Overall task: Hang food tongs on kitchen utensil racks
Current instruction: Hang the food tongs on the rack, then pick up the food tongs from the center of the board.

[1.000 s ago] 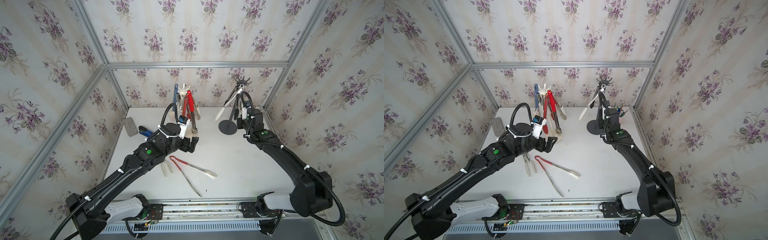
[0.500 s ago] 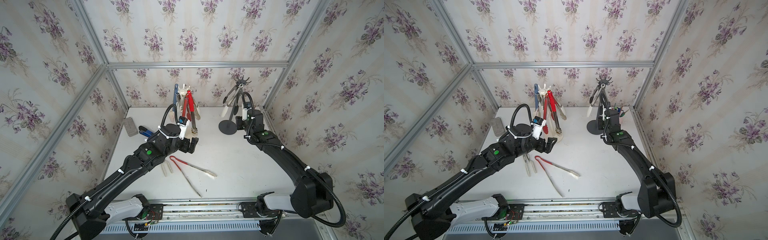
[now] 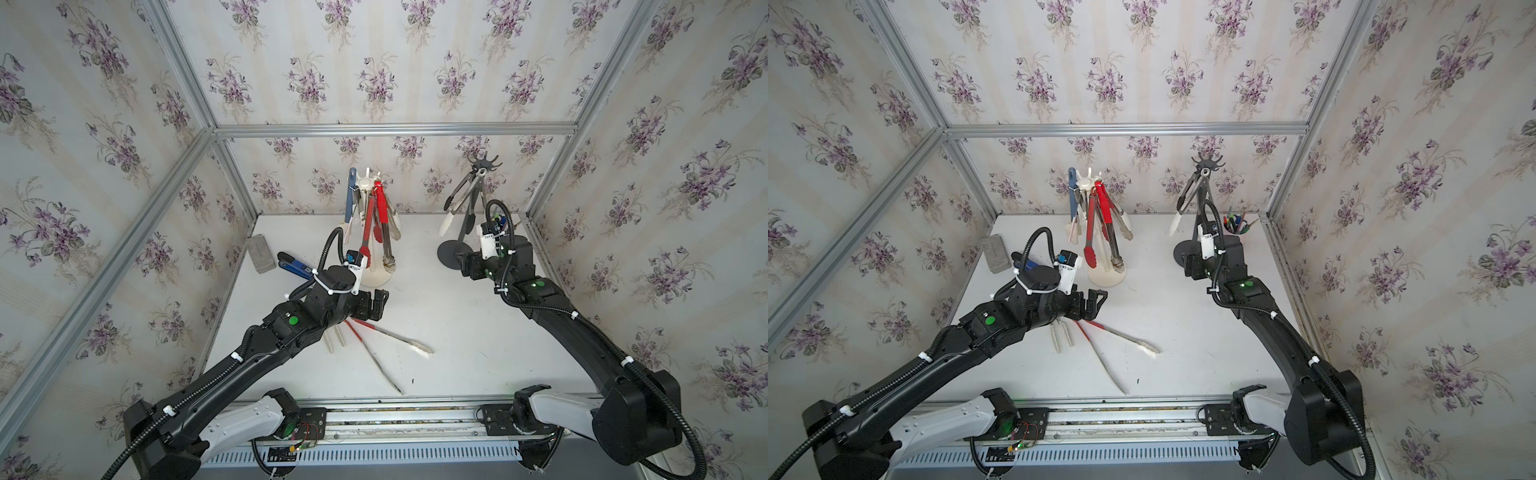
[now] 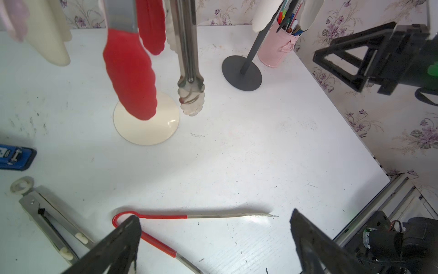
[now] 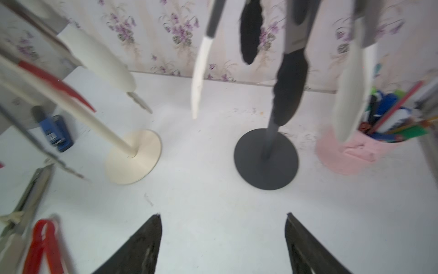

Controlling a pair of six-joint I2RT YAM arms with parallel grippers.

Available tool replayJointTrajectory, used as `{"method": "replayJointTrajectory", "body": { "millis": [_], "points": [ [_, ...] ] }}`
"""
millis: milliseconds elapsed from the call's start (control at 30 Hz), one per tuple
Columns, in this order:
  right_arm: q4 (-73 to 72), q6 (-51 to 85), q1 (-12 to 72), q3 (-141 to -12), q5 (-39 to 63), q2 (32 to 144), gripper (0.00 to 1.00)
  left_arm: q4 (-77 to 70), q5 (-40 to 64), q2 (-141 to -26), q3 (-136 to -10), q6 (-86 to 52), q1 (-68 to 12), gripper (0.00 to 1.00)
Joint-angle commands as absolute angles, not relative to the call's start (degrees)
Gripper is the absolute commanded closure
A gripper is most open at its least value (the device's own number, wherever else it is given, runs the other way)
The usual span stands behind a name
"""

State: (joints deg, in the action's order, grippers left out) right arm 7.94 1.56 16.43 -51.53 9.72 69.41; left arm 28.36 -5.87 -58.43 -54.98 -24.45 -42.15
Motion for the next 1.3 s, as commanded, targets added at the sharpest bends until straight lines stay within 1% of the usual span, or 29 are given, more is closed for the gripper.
{"method": "replayJointTrajectory", "body": {
  "millis": [0, 167, 300, 533, 600, 633, 800, 1100, 1267],
  "points": [
    [10.68, 2.36, 16.45, -49.97, 23.87, 69.38, 0.20, 28.71, -6.06, -57.42, -52.73, -30.39, -42.24, 0.01],
    [12.82, 2.48, 17.06, -47.48, 31.68, 71.28, 0.23, 30.25, -5.91, -55.54, -49.28, -34.06, -42.21, 0.01],
    [14.88, 0.74, 20.73, -46.69, 33.60, 73.39, 0.23, 31.34, -5.98, -53.43, -46.85, -36.20, -42.19, 0.01],
    [15.70, -0.53, 29.14, -46.44, 31.44, 77.91, 0.24, 33.20, -7.16, -48.09, -43.49, -37.72, -42.23, 0.01],
    [15.38, -0.31, 30.40, -46.65, 31.12, 79.48, 0.25, 33.52, -7.55, -46.66, -42.84, -37.91, -42.18, 0.01],
    [15.29, -0.26, 32.68, -46.83, 30.88, 80.39, 0.26, 33.62, -7.73, -45.84, -42.57, -38.00, -42.19, 0.01],
    [14.77, -0.42, 37.21, -48.52, 28.04, 84.32, 0.28, 34.25, -8.62, -43.08, -41.15, -38.30, -42.19, 0.01],
    [15.96, -2.01, 42.19, -53.06, 23.39, 91.82, 0.38, 35.07, -9.92, -40.39, -39.42, -39.72, -42.22, 0.01],
    [17.22, -3.23, 43.84, -55.19, 22.60, 94.32, 0.43, 35.18, -10.12, -40.27, -39.48, -39.31, -42.19, 0.01]
  ]
}}
